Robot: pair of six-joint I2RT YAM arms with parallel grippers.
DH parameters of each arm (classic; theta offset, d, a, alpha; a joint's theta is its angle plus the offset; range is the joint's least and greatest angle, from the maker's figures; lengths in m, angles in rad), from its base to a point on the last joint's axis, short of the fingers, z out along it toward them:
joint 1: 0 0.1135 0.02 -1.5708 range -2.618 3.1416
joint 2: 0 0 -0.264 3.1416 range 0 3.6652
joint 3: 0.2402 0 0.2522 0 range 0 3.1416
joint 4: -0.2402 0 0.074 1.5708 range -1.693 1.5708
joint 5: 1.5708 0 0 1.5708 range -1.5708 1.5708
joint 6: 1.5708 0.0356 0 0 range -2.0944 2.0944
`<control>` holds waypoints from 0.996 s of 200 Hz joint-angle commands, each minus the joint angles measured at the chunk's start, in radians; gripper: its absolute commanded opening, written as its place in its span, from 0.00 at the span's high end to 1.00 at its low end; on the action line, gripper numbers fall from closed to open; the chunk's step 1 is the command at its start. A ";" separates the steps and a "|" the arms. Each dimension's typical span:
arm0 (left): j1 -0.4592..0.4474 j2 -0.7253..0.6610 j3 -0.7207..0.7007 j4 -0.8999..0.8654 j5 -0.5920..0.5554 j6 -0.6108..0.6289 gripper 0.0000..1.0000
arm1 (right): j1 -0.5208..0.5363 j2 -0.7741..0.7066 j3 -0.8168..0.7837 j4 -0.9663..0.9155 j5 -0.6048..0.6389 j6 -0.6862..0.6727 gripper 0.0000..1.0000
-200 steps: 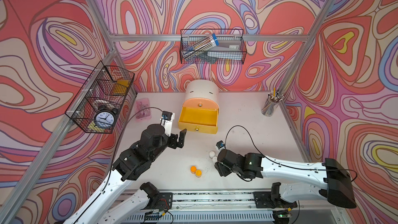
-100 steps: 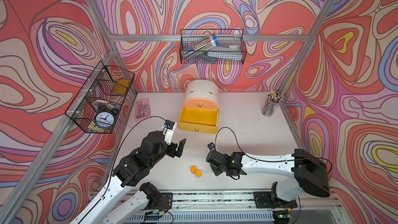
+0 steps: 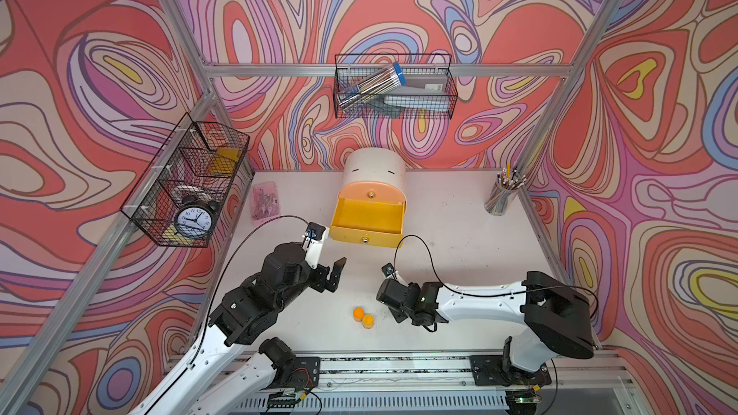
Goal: Put the paint cans in the drawer according to color
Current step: Pick up the paint can at the center of the board.
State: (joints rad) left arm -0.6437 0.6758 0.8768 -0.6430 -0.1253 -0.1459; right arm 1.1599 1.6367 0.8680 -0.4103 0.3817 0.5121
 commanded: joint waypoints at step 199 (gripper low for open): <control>-0.005 -0.034 -0.012 0.011 -0.008 0.000 0.01 | -0.063 -0.173 0.567 -0.296 0.128 -0.272 0.72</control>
State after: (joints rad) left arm -0.6437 0.6556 0.8749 -0.6430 -0.1268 -0.1463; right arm 1.1397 1.4033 1.2976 -0.6067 0.4561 0.3649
